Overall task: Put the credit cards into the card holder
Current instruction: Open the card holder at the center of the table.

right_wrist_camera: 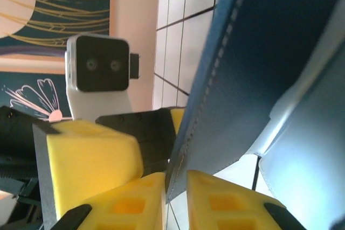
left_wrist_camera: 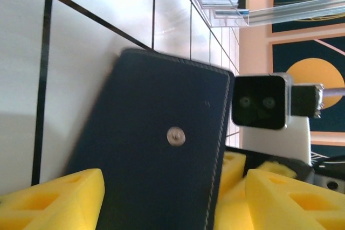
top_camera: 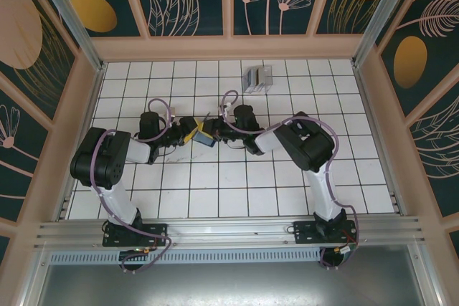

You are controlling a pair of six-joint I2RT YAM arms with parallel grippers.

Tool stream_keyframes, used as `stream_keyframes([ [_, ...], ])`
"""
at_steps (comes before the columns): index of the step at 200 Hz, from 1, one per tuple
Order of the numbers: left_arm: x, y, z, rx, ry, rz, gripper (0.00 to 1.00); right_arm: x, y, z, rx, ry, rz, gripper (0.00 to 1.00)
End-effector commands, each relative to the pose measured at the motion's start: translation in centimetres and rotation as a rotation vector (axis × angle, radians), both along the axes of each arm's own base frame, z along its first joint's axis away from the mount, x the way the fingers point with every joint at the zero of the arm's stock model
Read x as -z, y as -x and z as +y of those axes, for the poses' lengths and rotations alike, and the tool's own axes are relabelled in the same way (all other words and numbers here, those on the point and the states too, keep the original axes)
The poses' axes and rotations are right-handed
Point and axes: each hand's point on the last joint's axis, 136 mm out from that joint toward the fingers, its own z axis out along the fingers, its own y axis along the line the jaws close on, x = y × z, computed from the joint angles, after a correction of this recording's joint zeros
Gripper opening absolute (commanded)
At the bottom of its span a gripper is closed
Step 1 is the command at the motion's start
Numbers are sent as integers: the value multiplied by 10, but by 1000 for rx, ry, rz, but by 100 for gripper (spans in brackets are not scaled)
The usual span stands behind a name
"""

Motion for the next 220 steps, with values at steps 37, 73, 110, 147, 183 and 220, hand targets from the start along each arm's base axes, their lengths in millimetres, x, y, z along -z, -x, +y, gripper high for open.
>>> stream_keyframes([
  [37, 7, 16, -11, 87, 37, 17, 68, 4, -40, -5, 105, -36, 64, 15],
  [73, 25, 13, -6, 89, -50, 40, 68, 8, -45, 1, 92, -35, 84, 17],
  [110, 25, 9, -1, 73, -121, 22, 69, 5, -49, 7, 77, -44, 80, 22],
  [147, 6, -9, 21, 39, -391, -125, 72, 3, -55, 10, 71, -32, 67, 29],
  [183, -45, -24, 48, -114, -640, -433, 80, 8, -63, 12, 58, -14, 78, 30],
  [220, -54, -17, 19, 23, -827, -701, 81, 2, -73, 14, 45, -7, 66, 34],
])
